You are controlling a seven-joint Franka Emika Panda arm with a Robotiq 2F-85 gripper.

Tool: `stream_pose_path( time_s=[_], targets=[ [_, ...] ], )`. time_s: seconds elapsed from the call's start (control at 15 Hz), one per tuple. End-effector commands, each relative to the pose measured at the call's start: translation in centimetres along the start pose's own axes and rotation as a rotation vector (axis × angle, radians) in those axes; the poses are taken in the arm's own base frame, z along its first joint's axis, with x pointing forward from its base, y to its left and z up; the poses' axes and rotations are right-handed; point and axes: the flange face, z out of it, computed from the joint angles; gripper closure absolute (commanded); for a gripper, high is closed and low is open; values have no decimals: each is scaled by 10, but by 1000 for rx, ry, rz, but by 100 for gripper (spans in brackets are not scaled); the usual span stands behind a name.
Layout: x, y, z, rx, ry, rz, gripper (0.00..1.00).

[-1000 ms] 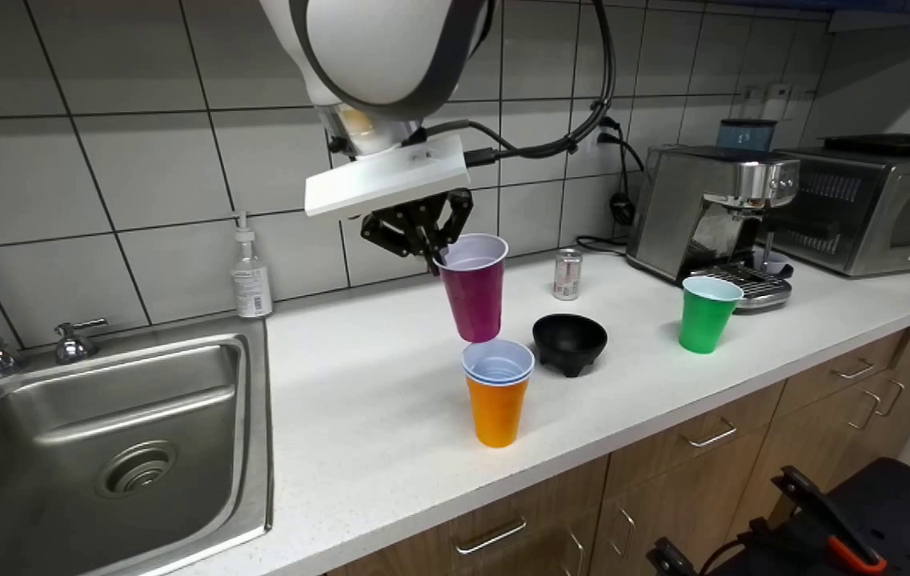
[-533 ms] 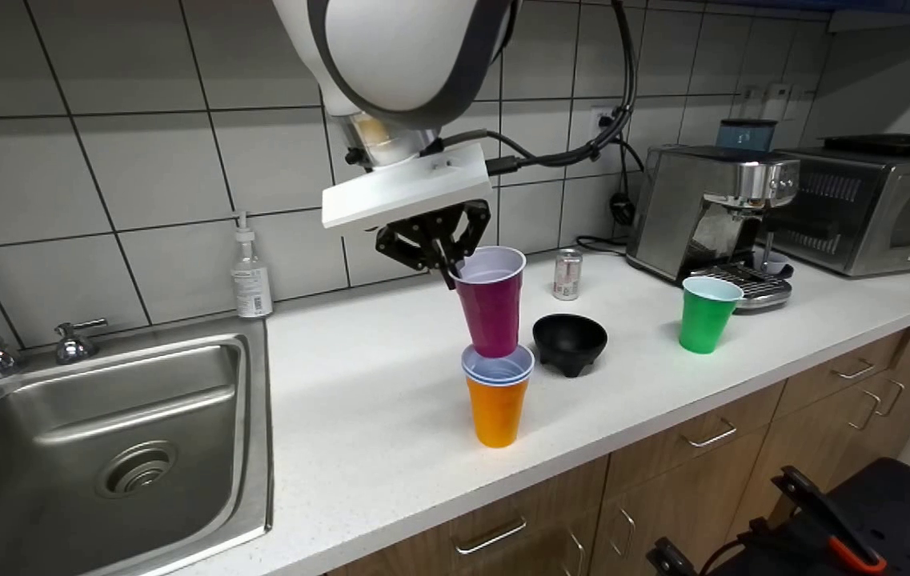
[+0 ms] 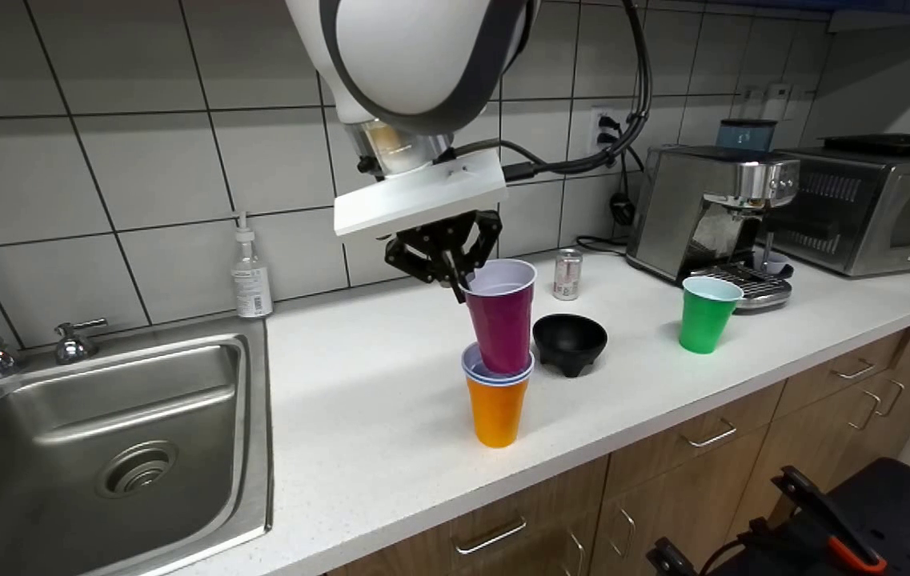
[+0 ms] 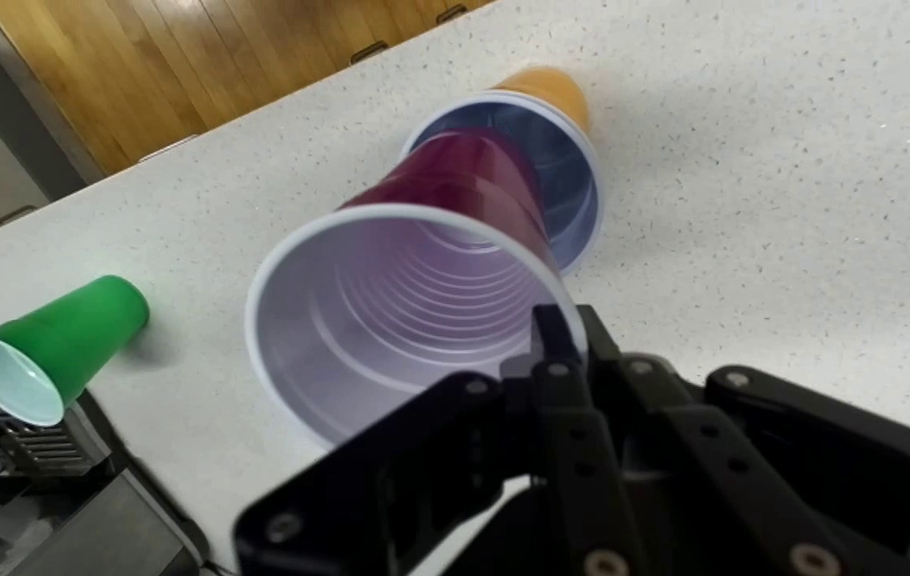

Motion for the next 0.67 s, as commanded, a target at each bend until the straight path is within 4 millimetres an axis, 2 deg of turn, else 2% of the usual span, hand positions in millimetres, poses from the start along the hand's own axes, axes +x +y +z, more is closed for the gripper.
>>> stream_pose_path(
  time_s=[0.0, 0.53, 0.6],
  targets=[
    [-4, 7, -4, 33, -15, -18, 99],
    [1, 8, 0, 33, -21, -7, 99],
    [1, 8, 1, 32, -23, -7, 70]
  ],
)
